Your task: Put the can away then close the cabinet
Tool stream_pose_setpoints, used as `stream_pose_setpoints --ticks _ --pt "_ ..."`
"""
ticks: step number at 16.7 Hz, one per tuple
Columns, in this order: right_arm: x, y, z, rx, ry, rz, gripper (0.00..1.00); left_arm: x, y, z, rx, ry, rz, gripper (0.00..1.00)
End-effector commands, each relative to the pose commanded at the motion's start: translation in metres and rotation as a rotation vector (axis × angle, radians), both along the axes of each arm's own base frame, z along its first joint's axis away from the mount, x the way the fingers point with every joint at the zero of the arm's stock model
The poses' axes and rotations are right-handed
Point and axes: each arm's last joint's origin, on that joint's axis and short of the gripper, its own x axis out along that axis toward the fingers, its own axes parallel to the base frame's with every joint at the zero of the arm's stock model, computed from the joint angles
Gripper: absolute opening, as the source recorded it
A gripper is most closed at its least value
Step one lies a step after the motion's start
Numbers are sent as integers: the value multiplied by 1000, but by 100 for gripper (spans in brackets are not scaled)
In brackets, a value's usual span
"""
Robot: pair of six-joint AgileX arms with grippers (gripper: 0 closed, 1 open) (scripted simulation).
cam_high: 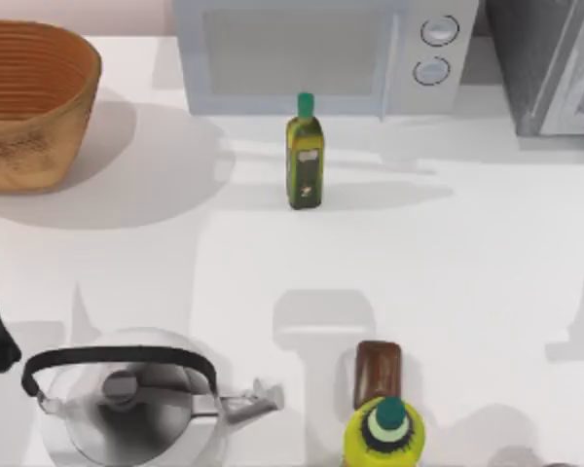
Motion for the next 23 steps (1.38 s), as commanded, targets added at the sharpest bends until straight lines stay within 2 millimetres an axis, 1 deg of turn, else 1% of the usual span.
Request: stream_pose_setpoints --ticks 3,9,10,12,14,16,19,23 --pt "-3 -4 -12 -8 8 -17 0 0 0 0 0 0 0 100" --pt "-3 -4 -12 -7 10 -17 0 0 0 0 0 0 0 100" --pt "-4 -3 -9 -6 8 -15 0 0 0 0 0 0 0 100" --pt "-4 -3 5 -2 3 -10 0 0 0 0 0 0 0 100" --pt "-4 -1 29 0 -1 -3 0 0 0 0 0 0 0 100" --pt "-2 1 64 0 -8 5 0 0 0 0 0 0 0 100" --pt "6 5 128 0 -22 17 0 0 0 0 0 0 0 100" --pt "30 13 217 2 -46 29 0 0 0 0 0 0 0 100"
